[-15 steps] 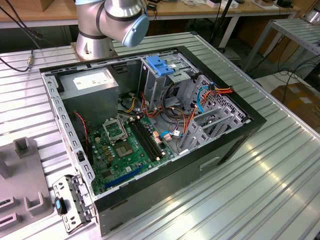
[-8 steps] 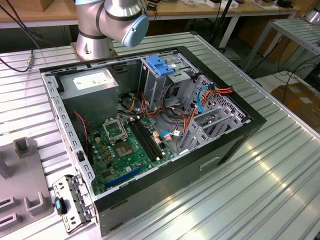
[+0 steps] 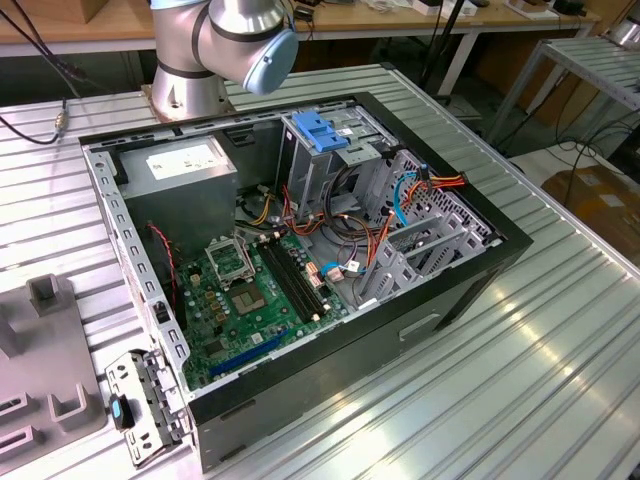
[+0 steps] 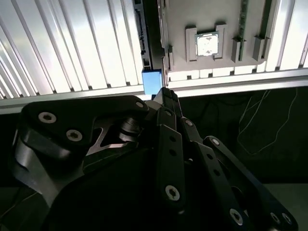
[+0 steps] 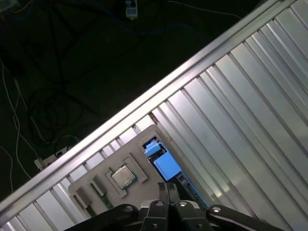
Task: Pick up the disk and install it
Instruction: 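Pick up the disk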
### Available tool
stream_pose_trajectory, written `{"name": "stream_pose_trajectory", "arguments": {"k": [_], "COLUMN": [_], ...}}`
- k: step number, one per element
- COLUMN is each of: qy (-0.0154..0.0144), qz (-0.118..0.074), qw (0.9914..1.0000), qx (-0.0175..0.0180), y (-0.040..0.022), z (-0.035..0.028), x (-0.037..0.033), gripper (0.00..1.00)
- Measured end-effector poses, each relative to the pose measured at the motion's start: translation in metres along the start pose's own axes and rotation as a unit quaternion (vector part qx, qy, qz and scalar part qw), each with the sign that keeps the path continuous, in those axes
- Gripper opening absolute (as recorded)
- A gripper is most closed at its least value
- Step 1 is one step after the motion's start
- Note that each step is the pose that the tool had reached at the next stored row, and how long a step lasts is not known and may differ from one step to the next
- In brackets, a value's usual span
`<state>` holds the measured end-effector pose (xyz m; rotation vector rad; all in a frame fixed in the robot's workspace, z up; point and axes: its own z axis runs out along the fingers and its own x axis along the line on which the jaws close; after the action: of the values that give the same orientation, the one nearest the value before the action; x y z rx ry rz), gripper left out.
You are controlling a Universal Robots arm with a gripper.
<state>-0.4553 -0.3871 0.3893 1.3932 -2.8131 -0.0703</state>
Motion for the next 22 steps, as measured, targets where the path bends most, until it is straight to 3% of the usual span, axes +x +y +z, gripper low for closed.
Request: {"name": "stream_pose_trajectory", "arguments": {"k": [6, 12, 17, 22], "qy": [0.0007, 0.0016, 0.0020, 0.0031], "qz": [-0.019, -0.042, -0.051, -0.079], "qw": [0.99982, 0.99910, 0.99871, 0.99687], "qx": [-0.0003, -0.0006, -0.0008, -0.0012], "y": [0.0000, 0.0000, 0.0000, 0.0000], "z": [0.0000, 0.0001, 0.0001, 0.0001], "x": [0.0000, 0.0000, 0.0000, 0.0000], "gripper": [0.11, 0.11, 0.11, 0.11]}}
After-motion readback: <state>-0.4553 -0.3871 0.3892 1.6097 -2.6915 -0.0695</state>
